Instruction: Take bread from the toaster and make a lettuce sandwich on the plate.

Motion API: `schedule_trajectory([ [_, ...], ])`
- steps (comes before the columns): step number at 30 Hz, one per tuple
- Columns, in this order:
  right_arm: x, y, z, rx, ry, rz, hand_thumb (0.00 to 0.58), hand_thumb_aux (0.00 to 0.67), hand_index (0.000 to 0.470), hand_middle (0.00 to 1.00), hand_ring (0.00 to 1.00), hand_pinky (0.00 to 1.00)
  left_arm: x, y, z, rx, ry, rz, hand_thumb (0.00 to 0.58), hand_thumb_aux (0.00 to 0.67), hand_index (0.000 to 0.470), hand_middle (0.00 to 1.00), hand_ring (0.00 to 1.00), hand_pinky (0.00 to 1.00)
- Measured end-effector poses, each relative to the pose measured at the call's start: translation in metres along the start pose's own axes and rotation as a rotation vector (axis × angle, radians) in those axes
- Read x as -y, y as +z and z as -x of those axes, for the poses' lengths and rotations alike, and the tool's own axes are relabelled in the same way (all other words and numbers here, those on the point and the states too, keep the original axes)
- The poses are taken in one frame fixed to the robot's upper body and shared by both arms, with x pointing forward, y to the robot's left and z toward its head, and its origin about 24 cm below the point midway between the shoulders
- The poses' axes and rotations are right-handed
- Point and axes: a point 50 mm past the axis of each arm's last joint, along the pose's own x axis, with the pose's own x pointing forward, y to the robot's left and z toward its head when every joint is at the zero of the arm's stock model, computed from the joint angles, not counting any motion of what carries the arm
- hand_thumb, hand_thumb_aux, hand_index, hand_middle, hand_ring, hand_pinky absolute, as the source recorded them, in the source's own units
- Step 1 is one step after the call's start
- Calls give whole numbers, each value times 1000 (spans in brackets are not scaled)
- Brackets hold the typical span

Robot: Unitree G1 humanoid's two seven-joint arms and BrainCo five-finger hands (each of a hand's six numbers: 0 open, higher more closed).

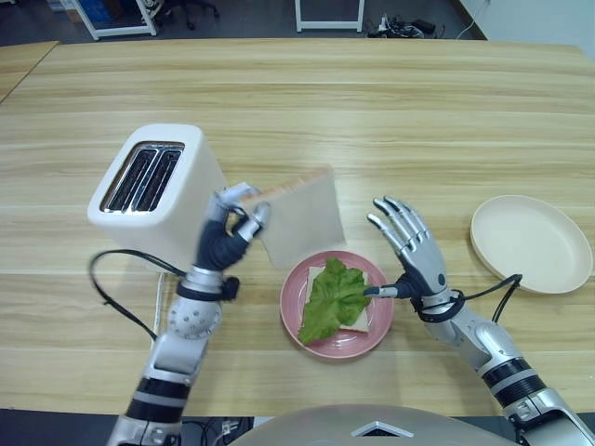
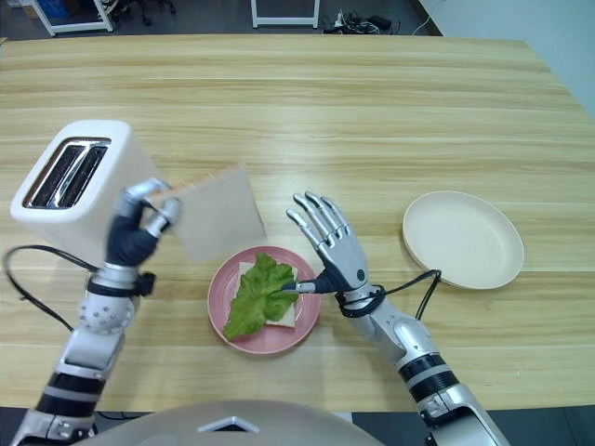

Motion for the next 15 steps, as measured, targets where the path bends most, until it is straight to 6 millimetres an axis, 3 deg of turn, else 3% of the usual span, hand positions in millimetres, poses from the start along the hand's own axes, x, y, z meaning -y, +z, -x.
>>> schedule_trajectory([
  [7, -1, 10, 1, 90, 54, -67, 0, 0, 0, 0, 0, 0, 30, -16, 24, -131, -297, 101, 580, 670, 470, 1000, 1000, 1000],
  [15, -2, 19, 6, 161, 136, -116, 0, 0, 0, 0, 0, 0, 38, -45, 19, -223, -366, 45, 580, 670, 470, 1000, 1000, 1000],
])
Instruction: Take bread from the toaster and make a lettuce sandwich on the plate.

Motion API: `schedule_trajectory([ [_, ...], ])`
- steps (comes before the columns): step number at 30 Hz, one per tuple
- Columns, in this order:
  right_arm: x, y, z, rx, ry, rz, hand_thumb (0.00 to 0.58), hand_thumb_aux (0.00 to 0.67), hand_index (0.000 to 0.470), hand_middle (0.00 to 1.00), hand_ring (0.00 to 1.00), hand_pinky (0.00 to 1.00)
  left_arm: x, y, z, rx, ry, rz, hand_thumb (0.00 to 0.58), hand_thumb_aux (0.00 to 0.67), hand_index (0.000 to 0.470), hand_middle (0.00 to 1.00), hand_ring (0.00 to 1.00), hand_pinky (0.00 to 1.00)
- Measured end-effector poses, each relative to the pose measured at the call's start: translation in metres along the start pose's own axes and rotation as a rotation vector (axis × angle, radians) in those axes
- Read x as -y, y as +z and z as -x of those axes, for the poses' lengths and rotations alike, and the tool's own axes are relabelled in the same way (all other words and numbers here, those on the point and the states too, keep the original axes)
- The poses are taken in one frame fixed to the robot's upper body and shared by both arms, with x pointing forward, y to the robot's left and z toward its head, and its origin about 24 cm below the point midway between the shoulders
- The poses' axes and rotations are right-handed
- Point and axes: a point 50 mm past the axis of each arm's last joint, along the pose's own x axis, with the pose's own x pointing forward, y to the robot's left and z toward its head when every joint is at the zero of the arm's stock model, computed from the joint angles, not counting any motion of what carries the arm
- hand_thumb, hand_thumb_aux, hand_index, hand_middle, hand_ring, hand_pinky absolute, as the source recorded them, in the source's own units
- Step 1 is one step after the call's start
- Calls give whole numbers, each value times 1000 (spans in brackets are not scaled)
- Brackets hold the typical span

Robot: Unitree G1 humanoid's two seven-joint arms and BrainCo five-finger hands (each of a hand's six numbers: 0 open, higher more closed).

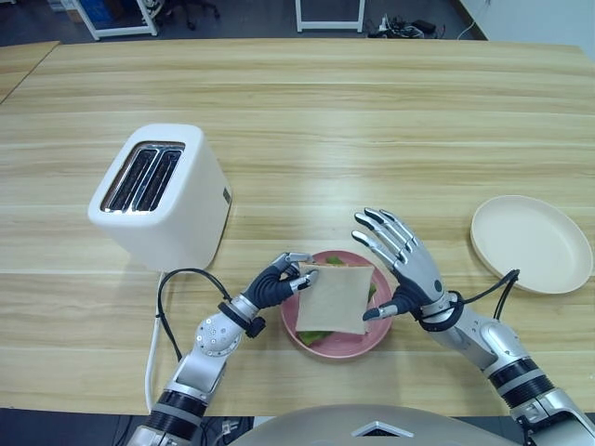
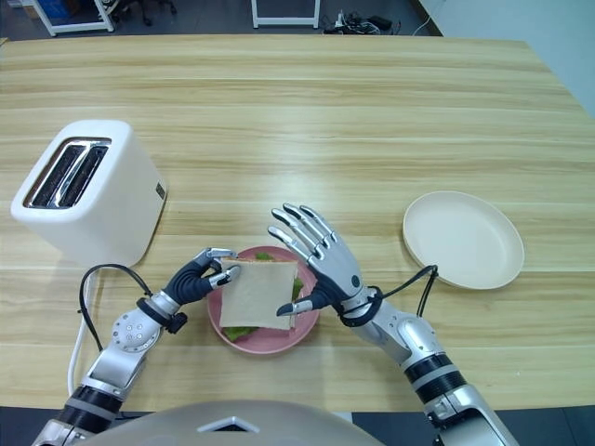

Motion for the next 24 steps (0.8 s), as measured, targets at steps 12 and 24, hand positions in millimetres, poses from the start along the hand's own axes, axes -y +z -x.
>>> schedule_trajectory([
  [12, -6, 29, 38, 28, 370, -361, 0, 0, 0, 0, 0, 0, 9, -15, -23, -9, 48, -79, 580, 670, 470, 1000, 1000, 1000],
  [24, -35, 7, 37, -54, 573, -293, 0, 0, 0, 0, 0, 0, 0, -19, -21, -44, 115, -168, 554, 528, 370, 875, 875, 875],
])
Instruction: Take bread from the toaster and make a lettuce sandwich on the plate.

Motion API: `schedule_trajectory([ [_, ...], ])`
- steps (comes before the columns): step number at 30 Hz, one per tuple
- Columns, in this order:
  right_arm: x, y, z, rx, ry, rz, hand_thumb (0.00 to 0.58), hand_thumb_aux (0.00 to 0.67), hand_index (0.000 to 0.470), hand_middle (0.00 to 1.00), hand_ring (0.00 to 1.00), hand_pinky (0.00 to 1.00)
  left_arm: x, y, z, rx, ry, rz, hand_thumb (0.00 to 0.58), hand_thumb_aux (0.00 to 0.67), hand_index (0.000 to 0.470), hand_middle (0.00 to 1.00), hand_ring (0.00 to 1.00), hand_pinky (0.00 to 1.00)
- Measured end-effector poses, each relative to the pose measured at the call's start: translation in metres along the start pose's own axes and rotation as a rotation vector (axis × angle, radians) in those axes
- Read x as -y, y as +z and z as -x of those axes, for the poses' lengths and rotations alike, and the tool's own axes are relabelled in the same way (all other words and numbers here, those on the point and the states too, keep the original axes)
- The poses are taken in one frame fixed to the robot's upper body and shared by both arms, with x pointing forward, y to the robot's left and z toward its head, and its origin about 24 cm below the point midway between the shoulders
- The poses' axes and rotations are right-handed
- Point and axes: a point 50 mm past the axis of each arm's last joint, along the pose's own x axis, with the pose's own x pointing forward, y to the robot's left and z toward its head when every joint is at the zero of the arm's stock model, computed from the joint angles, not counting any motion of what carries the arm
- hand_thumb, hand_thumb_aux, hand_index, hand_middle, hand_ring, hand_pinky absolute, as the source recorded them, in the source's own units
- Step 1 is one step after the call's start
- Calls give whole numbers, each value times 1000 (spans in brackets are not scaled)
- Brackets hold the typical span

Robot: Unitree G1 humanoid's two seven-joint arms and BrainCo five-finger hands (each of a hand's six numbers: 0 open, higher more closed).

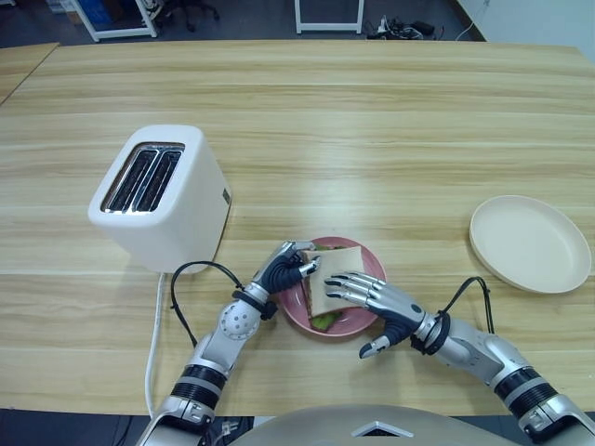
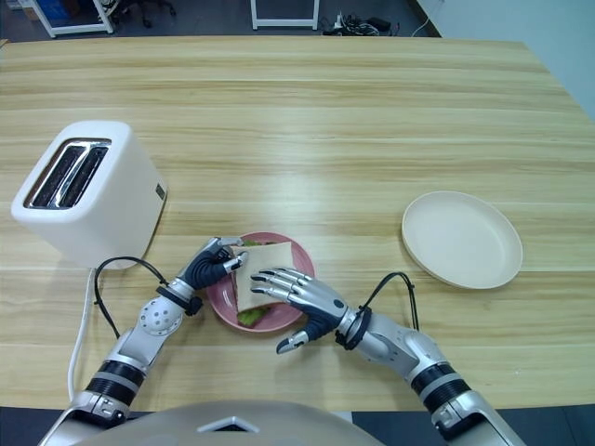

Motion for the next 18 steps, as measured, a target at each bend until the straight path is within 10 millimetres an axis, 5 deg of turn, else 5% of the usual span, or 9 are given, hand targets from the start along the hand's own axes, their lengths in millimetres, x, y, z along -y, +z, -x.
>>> schedule_trajectory([
  [1, 0, 0, -1, 1, 5, 5, 0, 0, 0, 0, 0, 0, -1, 1, 1, 1, 7, -21, 0, 0, 0, 0, 0, 0],
  [5, 0, -2, -4, -5, 8, 10, 0, 0, 0, 0, 0, 0, -16, 12, 7, 42, 121, -229, 0, 0, 0, 0, 0, 0],
  [9, 1, -10, -6, -53, 24, 29, 0, 0, 0, 0, 0, 0, -68, 62, 2, 326, 558, -449, 0, 0, 0, 0, 0, 0],
  [13, 1, -10, -8, -50, 29, 36, 0, 0, 0, 0, 0, 0, -84, 66, 11, 382, 741, -491, 0, 0, 0, 0, 0, 0],
  [14, 1, -11, -9, -49, 16, 49, 0, 0, 0, 8, 8, 8, -80, 66, 14, 399, 710, -446, 346, 244, 171, 102, 102, 102],
  [15, 2, -12, -9, -54, -29, 61, 464, 370, 260, 592, 592, 592, -72, 63, 17, 411, 645, -383, 580, 670, 470, 1000, 1000, 1000],
  [16, 3, -12, -12, -58, -114, 59, 580, 670, 470, 1000, 1000, 1000, -62, 59, 22, 414, 555, -313, 580, 670, 470, 1000, 1000, 1000],
  [18, 18, -6, -18, -45, -402, -52, 580, 670, 470, 1000, 1000, 1000, -40, 45, 38, 380, 335, -215, 580, 670, 470, 1000, 1000, 1000],
])
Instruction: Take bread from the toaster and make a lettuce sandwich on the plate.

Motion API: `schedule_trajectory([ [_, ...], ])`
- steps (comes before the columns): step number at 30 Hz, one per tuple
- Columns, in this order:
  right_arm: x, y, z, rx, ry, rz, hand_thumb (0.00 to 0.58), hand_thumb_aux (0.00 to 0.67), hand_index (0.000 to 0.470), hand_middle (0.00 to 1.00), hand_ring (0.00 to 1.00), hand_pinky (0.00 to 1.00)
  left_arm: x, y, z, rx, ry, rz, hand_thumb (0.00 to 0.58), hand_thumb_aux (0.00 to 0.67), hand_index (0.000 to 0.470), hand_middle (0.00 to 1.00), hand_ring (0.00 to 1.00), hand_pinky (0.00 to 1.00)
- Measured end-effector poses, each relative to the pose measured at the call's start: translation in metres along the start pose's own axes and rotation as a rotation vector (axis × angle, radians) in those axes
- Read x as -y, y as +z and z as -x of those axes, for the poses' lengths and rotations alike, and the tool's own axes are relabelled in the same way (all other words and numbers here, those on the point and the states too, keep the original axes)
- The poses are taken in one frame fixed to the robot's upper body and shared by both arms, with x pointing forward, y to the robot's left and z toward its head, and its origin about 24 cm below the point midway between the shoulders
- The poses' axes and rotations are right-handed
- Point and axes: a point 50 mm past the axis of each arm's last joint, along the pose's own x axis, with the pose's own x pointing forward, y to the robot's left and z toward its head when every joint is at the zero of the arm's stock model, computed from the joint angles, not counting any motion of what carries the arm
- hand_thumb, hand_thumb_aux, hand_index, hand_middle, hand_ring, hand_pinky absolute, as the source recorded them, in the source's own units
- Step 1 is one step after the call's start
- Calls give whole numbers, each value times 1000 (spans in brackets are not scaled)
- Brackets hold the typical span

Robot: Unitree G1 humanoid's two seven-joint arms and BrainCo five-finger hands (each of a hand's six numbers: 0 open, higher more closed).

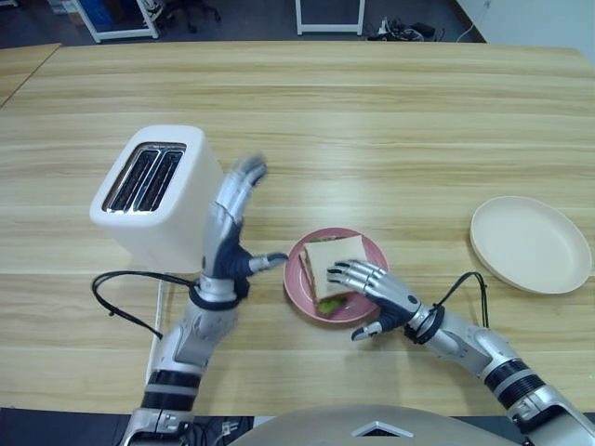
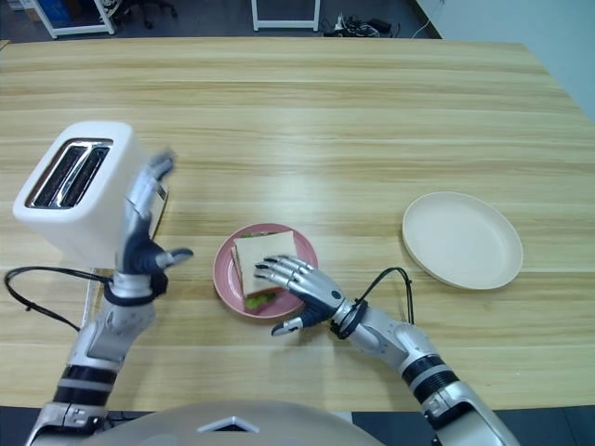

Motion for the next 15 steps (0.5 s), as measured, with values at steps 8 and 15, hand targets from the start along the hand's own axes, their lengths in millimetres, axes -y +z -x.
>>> schedule_trajectory([
  [8, 41, 21, 20, 137, -146, -368, 580, 670, 470, 1000, 1000, 1000, 17, 1, 78, -113, -583, 246, 580, 670, 470, 1000, 1000, 1000],
  [15, 10, 10, 83, -33, 446, -296, 580, 670, 470, 1000, 1000, 1000, 38, -3, 84, -223, -720, 320, 580, 670, 470, 1000, 1000, 1000],
])
